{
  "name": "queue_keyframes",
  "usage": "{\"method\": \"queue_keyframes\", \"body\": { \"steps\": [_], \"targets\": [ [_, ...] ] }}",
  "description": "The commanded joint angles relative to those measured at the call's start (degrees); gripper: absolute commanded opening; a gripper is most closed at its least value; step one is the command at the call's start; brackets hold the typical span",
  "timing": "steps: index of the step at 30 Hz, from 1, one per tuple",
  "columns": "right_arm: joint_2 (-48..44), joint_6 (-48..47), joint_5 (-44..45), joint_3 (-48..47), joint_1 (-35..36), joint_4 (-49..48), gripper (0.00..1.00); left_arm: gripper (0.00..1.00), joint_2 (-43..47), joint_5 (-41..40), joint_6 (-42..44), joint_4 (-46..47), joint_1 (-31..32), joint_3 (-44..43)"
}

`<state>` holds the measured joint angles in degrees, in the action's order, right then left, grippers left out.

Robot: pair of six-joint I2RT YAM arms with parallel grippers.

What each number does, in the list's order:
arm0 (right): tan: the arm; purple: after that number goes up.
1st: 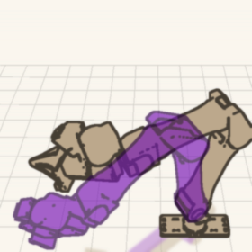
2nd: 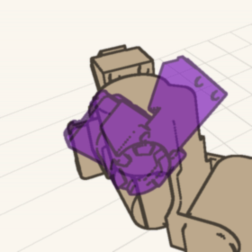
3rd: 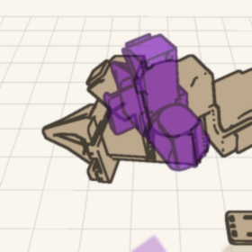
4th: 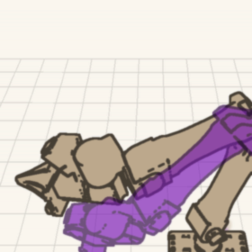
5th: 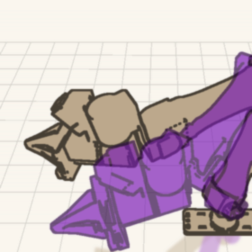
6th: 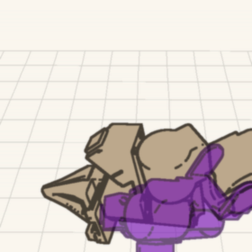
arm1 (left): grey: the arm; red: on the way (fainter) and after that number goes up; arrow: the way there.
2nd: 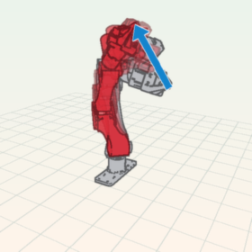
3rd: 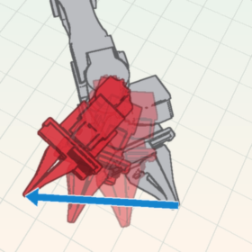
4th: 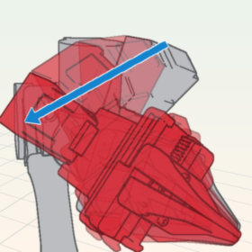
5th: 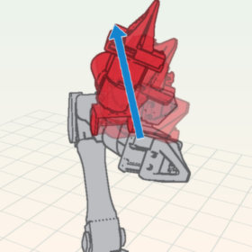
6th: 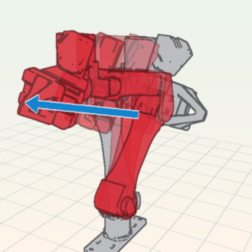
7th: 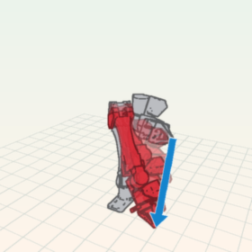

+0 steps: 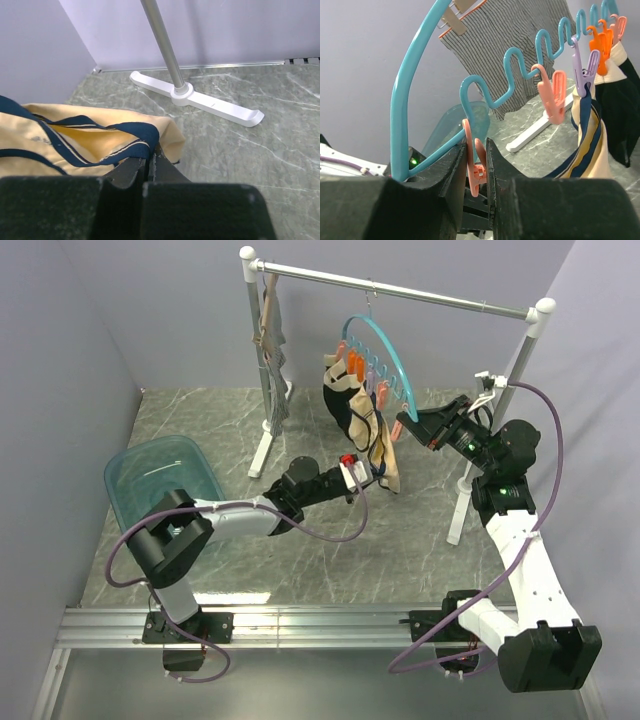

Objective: Clip the underwear to the hanger

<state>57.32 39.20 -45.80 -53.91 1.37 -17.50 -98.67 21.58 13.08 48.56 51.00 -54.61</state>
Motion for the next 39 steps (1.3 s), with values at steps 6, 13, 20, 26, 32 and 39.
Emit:
{"method": "queue_keyframes", "body": {
  "steps": [6, 13, 20, 26, 32, 39],
  "targets": [
    [-1.2, -5.3, 6.2, -1.2, 1.4, 5.4, 0.0, 0.0, 3.0, -0.6, 3.4, -1.6, 0.0, -3.9],
    [-0.5, -9.1, 9.5, -1.4, 3.2, 8.8, 0.0, 0.0, 3.0, -3.3, 5.5, -1.1, 0.9, -5.4],
    [0.2, -11.3, 12.7, -1.5, 5.7, 11.5, 0.0, 0.0, 3.1, -6.2, 7.8, -0.5, 2.1, -6.0],
    [0.6, -12.7, 14.1, -1.5, 6.5, 12.6, 0.0, 0.0, 3.1, -6.4, 8.9, 0.8, 2.1, -6.7],
    [0.8, -14.1, 15.7, -1.6, 7.2, 13.9, 0.0, 0.0, 2.6, -6.9, 9.2, 1.1, 2.1, -7.9],
    [1.0, -15.5, 17.1, -1.8, 8.5, 14.8, 0.0, 0.0, 2.2, -7.0, 10.0, 1.0, 2.4, -9.1]
  ]
}}
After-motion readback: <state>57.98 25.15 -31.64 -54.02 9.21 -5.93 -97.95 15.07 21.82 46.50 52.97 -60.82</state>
